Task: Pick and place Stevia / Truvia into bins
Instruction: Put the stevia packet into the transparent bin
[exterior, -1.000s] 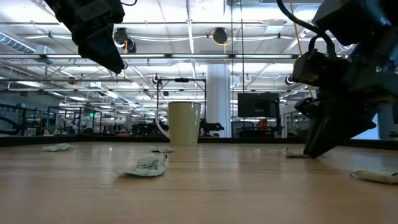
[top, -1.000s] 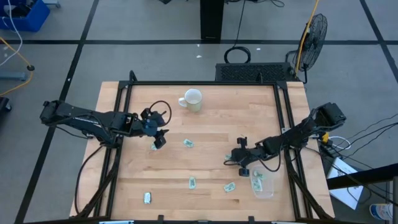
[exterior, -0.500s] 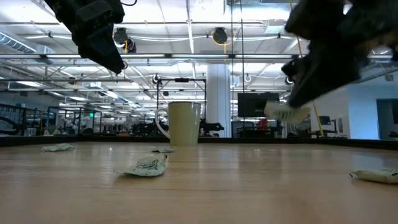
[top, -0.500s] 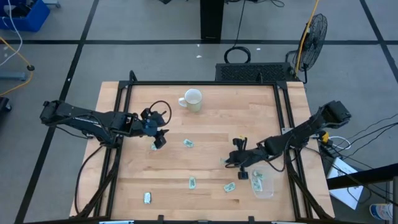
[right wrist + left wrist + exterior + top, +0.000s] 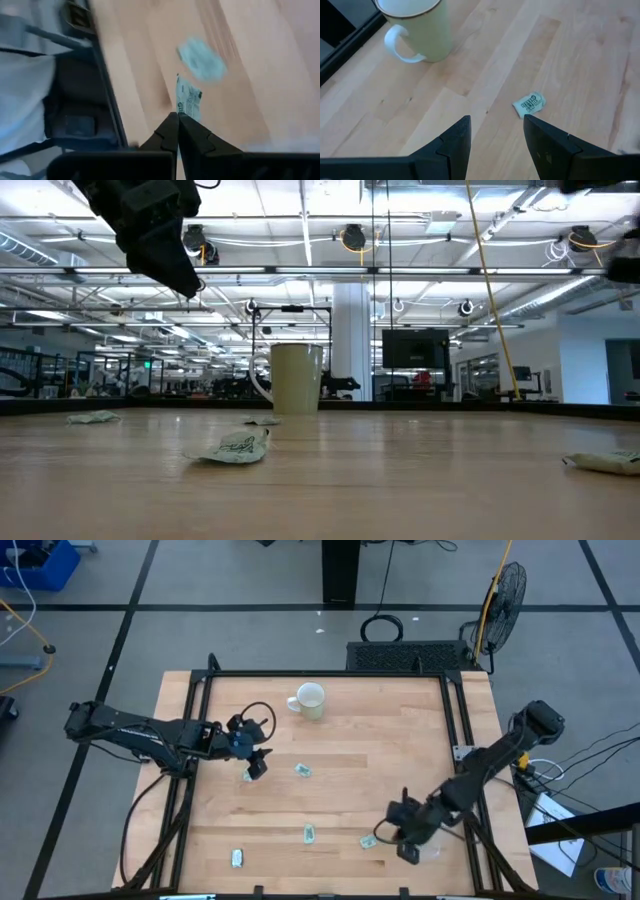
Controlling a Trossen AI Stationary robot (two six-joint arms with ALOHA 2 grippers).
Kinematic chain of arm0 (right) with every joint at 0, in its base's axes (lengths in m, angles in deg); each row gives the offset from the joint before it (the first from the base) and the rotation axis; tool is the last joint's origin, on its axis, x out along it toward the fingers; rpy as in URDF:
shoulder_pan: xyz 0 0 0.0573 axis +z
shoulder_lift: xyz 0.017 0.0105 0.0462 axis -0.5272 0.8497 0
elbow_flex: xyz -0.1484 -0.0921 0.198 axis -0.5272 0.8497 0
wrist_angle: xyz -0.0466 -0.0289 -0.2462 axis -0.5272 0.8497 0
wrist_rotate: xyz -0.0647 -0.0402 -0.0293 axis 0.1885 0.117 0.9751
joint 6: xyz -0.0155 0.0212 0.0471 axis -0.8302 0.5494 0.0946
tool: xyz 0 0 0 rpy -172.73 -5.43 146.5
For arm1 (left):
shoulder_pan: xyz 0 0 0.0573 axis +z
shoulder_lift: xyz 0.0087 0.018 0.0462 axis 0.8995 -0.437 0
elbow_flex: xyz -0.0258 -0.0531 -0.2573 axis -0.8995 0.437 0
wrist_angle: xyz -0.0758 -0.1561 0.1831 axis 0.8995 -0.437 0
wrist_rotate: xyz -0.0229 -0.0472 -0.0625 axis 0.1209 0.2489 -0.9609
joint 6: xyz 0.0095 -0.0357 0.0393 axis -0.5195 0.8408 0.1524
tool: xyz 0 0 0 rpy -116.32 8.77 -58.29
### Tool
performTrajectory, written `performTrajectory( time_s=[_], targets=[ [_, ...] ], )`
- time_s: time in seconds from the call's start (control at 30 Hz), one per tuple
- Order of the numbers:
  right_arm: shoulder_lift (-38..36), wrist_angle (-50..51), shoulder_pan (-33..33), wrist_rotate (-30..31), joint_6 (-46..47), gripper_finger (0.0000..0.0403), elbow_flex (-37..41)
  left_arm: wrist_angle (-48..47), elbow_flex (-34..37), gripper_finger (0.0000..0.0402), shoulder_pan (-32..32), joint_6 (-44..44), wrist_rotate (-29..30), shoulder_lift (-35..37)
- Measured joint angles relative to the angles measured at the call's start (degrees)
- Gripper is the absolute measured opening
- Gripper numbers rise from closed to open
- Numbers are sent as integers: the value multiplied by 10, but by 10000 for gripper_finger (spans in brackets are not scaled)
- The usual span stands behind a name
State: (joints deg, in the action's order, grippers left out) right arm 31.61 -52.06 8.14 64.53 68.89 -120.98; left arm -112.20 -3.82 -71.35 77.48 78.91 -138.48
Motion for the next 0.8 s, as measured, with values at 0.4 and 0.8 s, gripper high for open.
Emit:
performTrajectory(
  time_s=[0.4, 0.8],
  targets=[
    [0, 143, 101, 0, 201, 0, -19, 0, 0, 189, 0, 10, 0, 0],
    [0, 148, 132, 17, 202, 0, 40, 0, 0, 189, 0, 13, 0, 0]
  ],
)
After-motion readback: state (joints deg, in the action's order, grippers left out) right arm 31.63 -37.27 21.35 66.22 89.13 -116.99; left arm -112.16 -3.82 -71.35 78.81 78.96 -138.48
